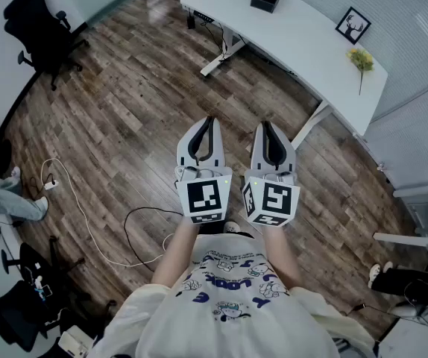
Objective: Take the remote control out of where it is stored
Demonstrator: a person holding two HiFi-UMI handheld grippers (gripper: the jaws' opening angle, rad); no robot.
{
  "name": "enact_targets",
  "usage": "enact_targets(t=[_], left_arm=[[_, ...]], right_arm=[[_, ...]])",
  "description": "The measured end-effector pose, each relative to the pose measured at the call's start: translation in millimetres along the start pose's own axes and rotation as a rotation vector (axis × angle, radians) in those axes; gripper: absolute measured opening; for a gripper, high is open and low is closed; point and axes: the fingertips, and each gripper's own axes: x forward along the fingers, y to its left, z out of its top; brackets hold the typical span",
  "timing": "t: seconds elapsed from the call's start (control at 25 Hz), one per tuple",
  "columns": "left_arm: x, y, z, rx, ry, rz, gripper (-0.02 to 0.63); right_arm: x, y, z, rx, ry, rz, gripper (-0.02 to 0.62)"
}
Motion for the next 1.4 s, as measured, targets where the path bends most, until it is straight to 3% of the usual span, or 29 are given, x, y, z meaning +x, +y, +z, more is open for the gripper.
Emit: enact_targets(t=[0.56, 1.04, 1.4], left_arm=[[17.1, 17.7, -0.2, -0.005, -0.003, -0.008, 0.018], [39.9, 71.3, -9.2, -0.012, -0.01, -0.024, 0.018], [70.0, 97.0, -12.4, -0.029, -0.001, -0.013, 0.018]], right_arm=[[23.9, 8.3, -0.4, 0.028, 0.0, 0.003, 0.046], [63.4, 44.2, -11.0, 0.051, 0.015, -0.019, 0.046], [99.2, 48.2, -9.9, 0.024, 0.025, -0.021, 0.046]])
